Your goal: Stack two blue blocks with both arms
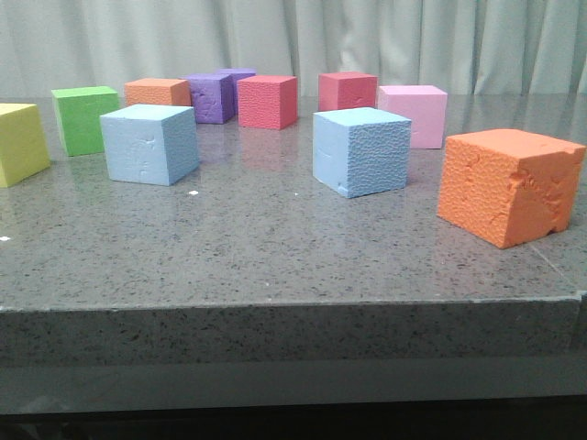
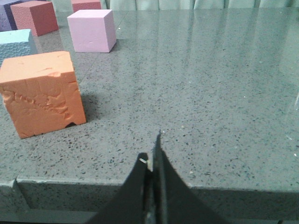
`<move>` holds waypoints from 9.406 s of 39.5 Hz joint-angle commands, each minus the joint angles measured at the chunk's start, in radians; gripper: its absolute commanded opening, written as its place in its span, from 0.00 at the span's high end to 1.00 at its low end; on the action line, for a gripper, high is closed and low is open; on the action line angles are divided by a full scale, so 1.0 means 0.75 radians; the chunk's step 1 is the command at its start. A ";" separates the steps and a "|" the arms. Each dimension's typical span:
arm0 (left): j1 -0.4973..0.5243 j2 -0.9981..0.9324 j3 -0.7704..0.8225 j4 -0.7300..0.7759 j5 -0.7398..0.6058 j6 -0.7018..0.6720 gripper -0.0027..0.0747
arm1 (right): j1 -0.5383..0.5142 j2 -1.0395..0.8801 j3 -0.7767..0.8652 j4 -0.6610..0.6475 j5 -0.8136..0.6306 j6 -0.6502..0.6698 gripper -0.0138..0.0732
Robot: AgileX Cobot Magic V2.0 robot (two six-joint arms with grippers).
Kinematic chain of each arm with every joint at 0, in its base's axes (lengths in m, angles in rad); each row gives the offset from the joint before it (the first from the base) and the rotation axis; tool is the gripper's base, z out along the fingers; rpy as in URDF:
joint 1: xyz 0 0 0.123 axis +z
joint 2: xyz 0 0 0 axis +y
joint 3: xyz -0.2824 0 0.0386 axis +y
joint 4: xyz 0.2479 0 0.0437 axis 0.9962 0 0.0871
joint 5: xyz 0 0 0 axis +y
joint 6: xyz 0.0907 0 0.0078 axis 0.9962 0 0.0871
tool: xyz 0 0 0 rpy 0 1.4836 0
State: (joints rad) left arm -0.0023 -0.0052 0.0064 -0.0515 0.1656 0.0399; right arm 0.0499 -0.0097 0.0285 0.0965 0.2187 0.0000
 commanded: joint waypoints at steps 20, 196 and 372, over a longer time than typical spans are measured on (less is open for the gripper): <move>0.001 -0.023 0.003 -0.008 -0.115 -0.007 0.99 | 0.002 -0.024 -0.010 -0.005 -0.099 -0.016 0.91; 0.001 0.571 -0.767 -0.005 -0.033 -0.023 0.19 | 0.523 2.195 -1.814 0.209 0.423 -0.016 0.10; -0.526 2.188 -2.064 -0.058 0.909 0.061 0.19 | 0.103 0.766 -0.827 0.067 0.287 -0.073 0.91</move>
State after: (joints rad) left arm -0.3900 1.6284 -1.4682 -0.0943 0.8473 0.0854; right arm 0.1322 0.5676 -0.5646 0.1464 0.5011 -0.0423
